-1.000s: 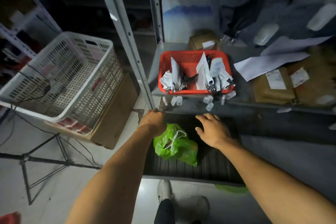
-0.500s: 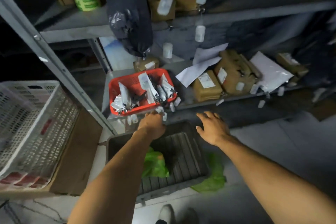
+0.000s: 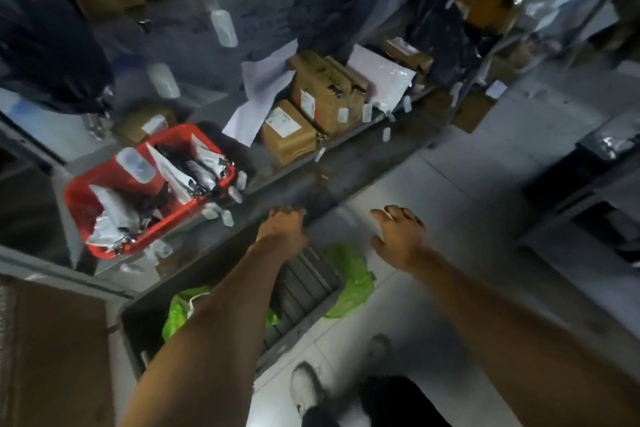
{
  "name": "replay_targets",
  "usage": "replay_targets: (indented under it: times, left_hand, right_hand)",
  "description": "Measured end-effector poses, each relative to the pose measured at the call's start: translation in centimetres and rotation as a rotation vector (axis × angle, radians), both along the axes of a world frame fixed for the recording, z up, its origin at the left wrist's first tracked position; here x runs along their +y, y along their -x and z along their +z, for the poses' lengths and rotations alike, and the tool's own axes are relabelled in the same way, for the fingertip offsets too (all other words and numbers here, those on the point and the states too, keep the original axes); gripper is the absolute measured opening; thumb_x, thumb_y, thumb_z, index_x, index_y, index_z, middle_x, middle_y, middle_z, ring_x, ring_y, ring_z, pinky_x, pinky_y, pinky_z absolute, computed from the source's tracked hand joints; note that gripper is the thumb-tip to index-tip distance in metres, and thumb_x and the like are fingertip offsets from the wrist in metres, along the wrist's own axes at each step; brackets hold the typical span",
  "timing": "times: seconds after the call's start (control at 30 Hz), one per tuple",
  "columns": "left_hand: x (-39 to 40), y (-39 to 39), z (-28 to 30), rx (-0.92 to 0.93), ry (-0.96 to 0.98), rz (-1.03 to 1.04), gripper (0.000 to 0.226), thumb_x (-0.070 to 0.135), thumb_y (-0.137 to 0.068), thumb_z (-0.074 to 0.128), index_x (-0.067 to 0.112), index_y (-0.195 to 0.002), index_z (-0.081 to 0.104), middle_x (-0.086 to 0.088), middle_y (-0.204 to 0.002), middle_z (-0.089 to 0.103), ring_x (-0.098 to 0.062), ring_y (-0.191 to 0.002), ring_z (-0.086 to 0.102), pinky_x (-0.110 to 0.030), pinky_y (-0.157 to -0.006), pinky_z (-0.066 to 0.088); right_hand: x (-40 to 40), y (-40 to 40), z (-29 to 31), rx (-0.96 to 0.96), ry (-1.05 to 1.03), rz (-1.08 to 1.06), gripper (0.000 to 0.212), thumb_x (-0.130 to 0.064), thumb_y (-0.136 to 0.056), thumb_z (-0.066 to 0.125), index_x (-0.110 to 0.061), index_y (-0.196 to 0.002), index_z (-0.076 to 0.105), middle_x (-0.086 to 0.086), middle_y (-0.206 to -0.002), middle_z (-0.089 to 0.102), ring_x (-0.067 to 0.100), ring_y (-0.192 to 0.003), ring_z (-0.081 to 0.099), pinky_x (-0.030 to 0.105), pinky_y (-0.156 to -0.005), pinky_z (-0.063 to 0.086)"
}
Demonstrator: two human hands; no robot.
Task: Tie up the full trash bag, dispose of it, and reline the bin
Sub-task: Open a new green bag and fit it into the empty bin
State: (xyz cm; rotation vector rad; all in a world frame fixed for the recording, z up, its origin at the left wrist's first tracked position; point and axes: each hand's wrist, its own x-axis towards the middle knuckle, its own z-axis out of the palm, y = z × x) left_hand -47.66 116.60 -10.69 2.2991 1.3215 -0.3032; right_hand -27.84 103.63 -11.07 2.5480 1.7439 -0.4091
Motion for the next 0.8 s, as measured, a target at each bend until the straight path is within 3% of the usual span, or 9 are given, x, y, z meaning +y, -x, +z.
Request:
replay_targets:
  times: [0.23,0.47,0.67,0.8]
  left_hand:
    - [-1.1,-7.2,-1.4,0.050,-0.004,-0.099,0.054,0.033,-0.091,0.054,0.015,-0.140,0.042,-0.016,-0.140,0.044,-0.039,-0.130,0.041,-0.048,-0.104,0.041]
    - [-3.1,-15.8,-4.1,0.086,0.053,-0.046,0.049,0.030,-0.091,0.053,0.014,-0.137,0.046,-0.018,-0.137,0.046,-0.041,-0.127,0.043,-0.049,-0.103,0.042]
    - [-4.7,-21.8,-10.0,0.087,0.122,0.051,0.058,0.040,-0.074,0.046,0.025,-0.130,0.050,-0.013,-0.133,0.053,-0.041,-0.125,0.048,-0.048,-0.101,0.046]
    - [-5.3,-23.4,-14.9,0.136,0.196,0.079,0.060,0.034,-0.079,0.051,0.023,-0.137,0.046,-0.012,-0.141,0.045,-0.041,-0.128,0.041,-0.047,-0.106,0.040]
  right_hand:
    - [-3.1,-6.5,-1.8,0.026,0.027,-0.101,0.059,-0.041,-0.091,0.050,-0.025,-0.146,0.034,0.008,-0.151,0.037,0.030,-0.137,0.035,0.041,-0.110,0.033]
    - [-4.1,-14.7,-5.1,0.113,0.072,-0.078,0.059,-0.041,-0.091,0.050,-0.026,-0.146,0.034,0.008,-0.152,0.037,0.030,-0.138,0.033,0.042,-0.112,0.031]
    - [-3.9,-21.5,-10.0,0.145,0.154,0.028,0.057,-0.037,-0.089,0.052,-0.023,-0.143,0.039,0.010,-0.147,0.042,0.031,-0.132,0.039,0.040,-0.108,0.035]
    - [-3.5,-23.3,-14.9,0.191,0.233,0.062,0.057,-0.037,-0.089,0.052,-0.021,-0.142,0.040,0.011,-0.146,0.043,0.032,-0.131,0.041,0.040,-0.106,0.038]
